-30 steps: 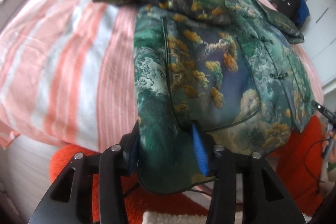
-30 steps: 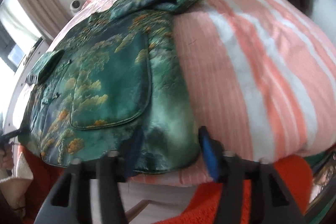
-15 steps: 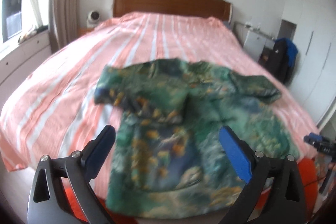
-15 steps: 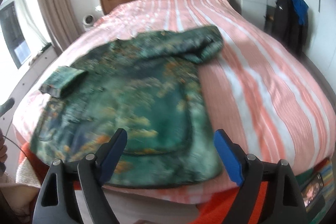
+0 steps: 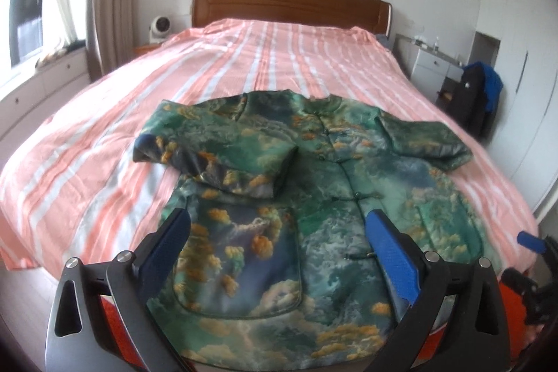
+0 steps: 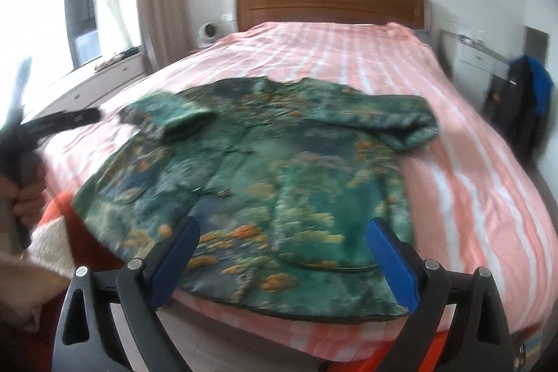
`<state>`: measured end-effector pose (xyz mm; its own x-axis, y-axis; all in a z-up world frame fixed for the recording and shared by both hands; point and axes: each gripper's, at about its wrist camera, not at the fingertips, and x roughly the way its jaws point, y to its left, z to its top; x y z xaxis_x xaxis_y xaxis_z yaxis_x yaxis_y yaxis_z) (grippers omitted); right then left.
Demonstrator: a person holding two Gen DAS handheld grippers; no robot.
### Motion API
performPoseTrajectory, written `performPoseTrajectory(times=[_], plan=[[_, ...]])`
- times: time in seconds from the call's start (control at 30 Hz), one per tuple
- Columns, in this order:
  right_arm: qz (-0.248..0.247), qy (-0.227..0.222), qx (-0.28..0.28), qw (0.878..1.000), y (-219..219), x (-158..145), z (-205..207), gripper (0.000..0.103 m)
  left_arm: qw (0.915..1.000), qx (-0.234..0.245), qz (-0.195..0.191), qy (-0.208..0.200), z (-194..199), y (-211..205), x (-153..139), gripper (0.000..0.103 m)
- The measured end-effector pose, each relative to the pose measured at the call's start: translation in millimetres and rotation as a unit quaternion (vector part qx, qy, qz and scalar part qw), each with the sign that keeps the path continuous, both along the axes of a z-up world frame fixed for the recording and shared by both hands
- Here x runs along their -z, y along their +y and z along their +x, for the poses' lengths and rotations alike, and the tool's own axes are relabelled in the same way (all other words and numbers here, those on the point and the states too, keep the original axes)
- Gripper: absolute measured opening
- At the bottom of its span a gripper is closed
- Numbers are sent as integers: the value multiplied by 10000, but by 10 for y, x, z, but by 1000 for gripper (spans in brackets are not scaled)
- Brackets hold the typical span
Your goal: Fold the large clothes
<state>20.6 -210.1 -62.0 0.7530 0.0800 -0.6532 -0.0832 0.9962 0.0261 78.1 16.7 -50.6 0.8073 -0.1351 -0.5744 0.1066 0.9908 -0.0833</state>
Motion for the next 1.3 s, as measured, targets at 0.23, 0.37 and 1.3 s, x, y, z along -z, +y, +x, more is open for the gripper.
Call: performPoseTrajectory(times=[0.23, 0.37, 1.3], plan=[[-410, 129, -273, 9987, 263, 115, 29, 95, 9985, 269, 462, 87, -38, -260, 97, 101], [-452, 119, -281, 9985, 284, 118, 22, 95, 9988, 356, 81, 320, -21, -239, 134, 101], [-1021, 458, 63, 9937, -309, 198, 601, 95, 9963, -11, 796, 309, -52, -249, 458, 102]])
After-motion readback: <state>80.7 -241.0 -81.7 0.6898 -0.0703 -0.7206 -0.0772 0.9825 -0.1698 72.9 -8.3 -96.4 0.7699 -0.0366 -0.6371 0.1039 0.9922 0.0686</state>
